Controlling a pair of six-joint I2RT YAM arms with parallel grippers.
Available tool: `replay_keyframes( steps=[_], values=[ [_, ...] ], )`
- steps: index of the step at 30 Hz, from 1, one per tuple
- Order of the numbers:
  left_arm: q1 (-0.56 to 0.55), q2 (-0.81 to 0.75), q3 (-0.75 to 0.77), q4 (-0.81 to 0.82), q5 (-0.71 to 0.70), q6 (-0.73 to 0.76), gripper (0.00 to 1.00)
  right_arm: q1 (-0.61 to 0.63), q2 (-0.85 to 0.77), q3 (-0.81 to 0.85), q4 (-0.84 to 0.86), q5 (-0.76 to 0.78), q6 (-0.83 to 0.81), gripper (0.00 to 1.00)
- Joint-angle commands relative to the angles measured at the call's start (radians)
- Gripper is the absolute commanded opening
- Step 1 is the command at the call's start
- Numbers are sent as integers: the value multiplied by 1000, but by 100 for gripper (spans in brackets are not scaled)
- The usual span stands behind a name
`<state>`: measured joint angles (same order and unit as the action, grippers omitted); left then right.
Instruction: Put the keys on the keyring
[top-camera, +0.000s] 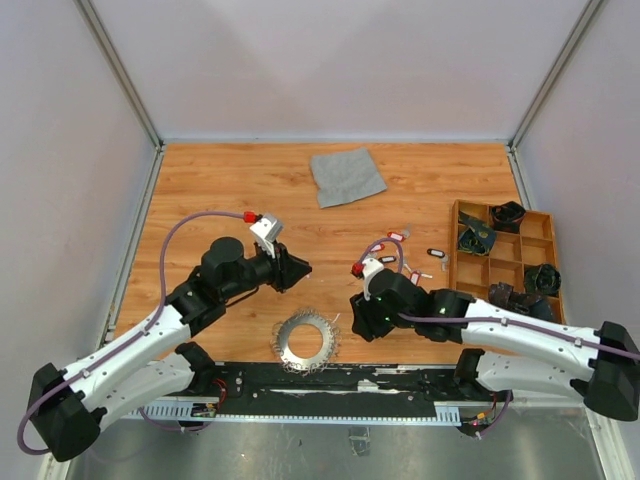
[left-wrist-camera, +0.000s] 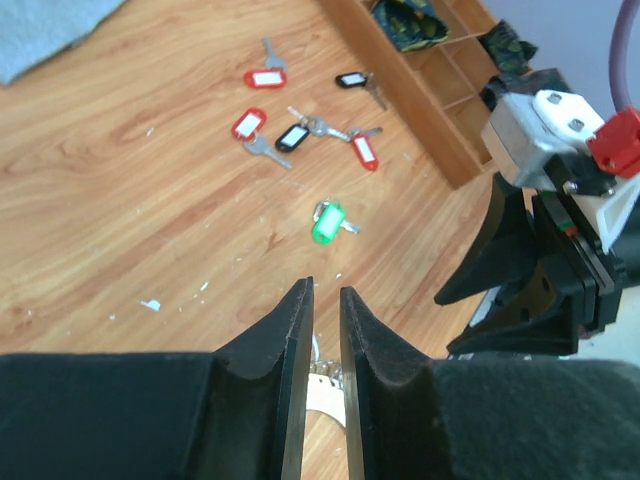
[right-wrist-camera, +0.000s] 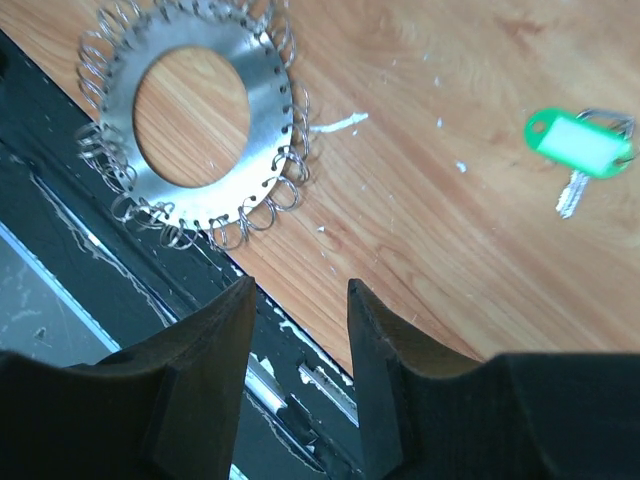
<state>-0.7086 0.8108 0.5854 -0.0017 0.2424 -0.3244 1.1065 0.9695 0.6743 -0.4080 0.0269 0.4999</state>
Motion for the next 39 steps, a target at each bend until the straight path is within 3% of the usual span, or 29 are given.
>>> replay_keyframes(
  steps=[1,10,18,26,30,35,39],
  values=[
    [4,24,-69,147,-69,-47,22,3,65,-37,73,-59,59,42],
    [4,53,-186,257,-215,-28,23,2,111,-158,274,-86,163,39],
    [4,177,-228,379,-236,-21,22,3,72,-237,351,-45,266,35],
    [4,221,-234,406,-267,-19,21,20,184,-172,422,-209,208,36],
    [4,206,-234,373,-297,-17,20,103,244,-121,382,-132,243,36],
    [4,148,-241,326,-303,-12,20,206,220,-72,213,89,361,36],
    [4,79,-239,264,-314,-6,20,263,199,-99,211,154,492,33]
  ],
)
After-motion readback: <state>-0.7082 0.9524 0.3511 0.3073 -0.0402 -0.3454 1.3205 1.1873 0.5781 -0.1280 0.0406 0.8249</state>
